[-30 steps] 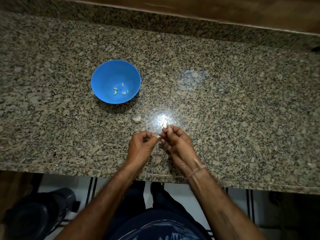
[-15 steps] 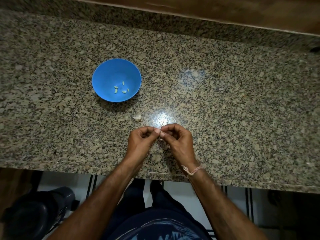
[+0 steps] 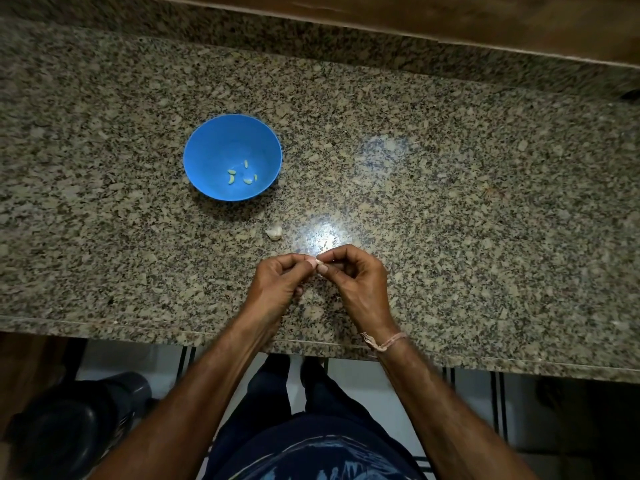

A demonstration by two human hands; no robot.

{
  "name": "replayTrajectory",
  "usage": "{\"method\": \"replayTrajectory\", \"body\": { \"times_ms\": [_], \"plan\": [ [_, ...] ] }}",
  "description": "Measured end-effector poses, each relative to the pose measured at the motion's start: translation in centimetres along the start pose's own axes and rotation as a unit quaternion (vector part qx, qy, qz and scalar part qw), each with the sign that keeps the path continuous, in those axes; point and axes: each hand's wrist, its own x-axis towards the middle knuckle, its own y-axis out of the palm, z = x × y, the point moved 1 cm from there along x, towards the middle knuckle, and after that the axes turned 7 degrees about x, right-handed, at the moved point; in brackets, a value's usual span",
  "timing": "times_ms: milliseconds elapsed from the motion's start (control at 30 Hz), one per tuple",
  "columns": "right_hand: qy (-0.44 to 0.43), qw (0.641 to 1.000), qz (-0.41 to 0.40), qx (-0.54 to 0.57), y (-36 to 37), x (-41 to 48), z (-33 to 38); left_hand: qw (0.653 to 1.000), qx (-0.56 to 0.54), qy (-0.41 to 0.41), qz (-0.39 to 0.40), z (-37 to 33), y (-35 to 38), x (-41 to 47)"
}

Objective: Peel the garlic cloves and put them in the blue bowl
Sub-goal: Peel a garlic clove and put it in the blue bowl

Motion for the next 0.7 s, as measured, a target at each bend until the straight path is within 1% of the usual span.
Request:
{"method": "replayTrajectory", "body": {
  "times_ms": [133, 233, 400, 500, 700],
  "plan": [
    [0.029, 0.999, 0.002, 0.026, 0.26, 0.13, -0.21, 0.997, 0.054, 0.048, -0.025, -0.3, 0.8, -0.72],
    [0.058, 0.997, -0.012, 0.05, 0.23, 0.02, -0.42, 0.993, 0.082, 0.062, -0.063, 0.16, 0.78, -0.65],
    [0.028, 0.999, 0.004, -0.024, 0.06, 0.12, -0.8, 0.996, 0.047, 0.072, -0.03, -0.3, 0.8, -1.0],
    [0.041, 0.999, 0.007, 0.013, -0.02, 0.0, -0.62, 0.998, 0.011, 0.054, -0.022, -0.42, 0.63, -0.92],
    [0.108, 0.989, 0.0, 0.099, 0.26, -0.42, 0.16, 0.991, 0.083, 0.088, -0.055, -0.26, 0.13, -0.69]
  ]
}}
